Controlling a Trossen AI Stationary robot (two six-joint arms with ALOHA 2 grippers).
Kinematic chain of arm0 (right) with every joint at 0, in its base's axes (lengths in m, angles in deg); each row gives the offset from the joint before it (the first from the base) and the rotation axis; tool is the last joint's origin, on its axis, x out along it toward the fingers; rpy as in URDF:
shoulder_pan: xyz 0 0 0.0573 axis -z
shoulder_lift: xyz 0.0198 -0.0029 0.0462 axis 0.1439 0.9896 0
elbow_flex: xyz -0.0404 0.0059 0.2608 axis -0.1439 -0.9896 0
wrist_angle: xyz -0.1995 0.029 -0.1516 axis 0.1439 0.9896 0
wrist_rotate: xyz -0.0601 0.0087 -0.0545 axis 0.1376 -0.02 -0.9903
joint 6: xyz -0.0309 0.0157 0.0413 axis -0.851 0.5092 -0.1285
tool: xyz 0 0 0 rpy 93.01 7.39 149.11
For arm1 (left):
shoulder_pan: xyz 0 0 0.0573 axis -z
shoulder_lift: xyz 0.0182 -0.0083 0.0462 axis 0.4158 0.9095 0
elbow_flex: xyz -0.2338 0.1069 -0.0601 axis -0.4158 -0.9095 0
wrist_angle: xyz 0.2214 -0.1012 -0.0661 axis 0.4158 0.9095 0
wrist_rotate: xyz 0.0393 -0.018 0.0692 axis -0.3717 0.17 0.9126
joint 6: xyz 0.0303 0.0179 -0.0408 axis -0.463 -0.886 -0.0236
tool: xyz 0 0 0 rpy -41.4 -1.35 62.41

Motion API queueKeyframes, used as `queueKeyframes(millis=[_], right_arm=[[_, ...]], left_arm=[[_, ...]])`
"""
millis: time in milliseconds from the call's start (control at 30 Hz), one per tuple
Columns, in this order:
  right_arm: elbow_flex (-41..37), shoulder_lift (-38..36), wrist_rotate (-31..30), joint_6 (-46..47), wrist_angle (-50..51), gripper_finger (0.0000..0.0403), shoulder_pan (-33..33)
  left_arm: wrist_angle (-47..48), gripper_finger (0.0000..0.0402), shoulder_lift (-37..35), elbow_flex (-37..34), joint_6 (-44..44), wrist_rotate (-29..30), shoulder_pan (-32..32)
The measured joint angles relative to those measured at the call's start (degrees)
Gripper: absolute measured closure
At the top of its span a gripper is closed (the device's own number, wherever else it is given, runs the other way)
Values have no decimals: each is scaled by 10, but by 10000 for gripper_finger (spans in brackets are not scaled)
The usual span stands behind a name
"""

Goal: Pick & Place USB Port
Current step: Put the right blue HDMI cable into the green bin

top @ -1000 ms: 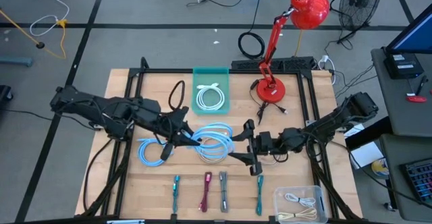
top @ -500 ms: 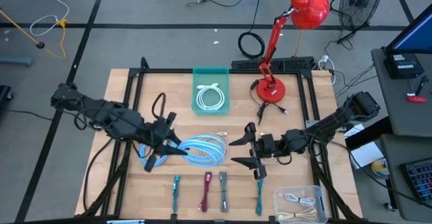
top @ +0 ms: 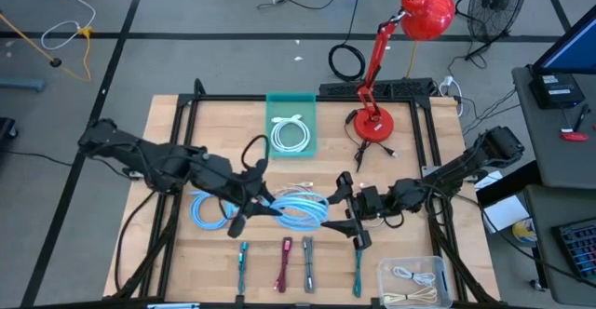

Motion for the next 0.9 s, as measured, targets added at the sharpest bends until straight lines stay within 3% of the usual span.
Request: queueKeyframes(millis=[233,433,533,733,900], right_arm=[[0,0,-1,0,-3,181,-4],[0,0,-6,-5,-3,181,-3],[0,0,-45,-1,6,188,0],[0,1,-66,13,25,237,13],[0,1,-101,26,42,319,20]], left_arm=[[2,352,-13,0,5,29,-20],[0,352,-11,0,12,19,-28],[3,352,-1,0,20,18,-28],[2,352,-2,0,35,14,-28],[2,352,-1,-1,52,17,-18]])
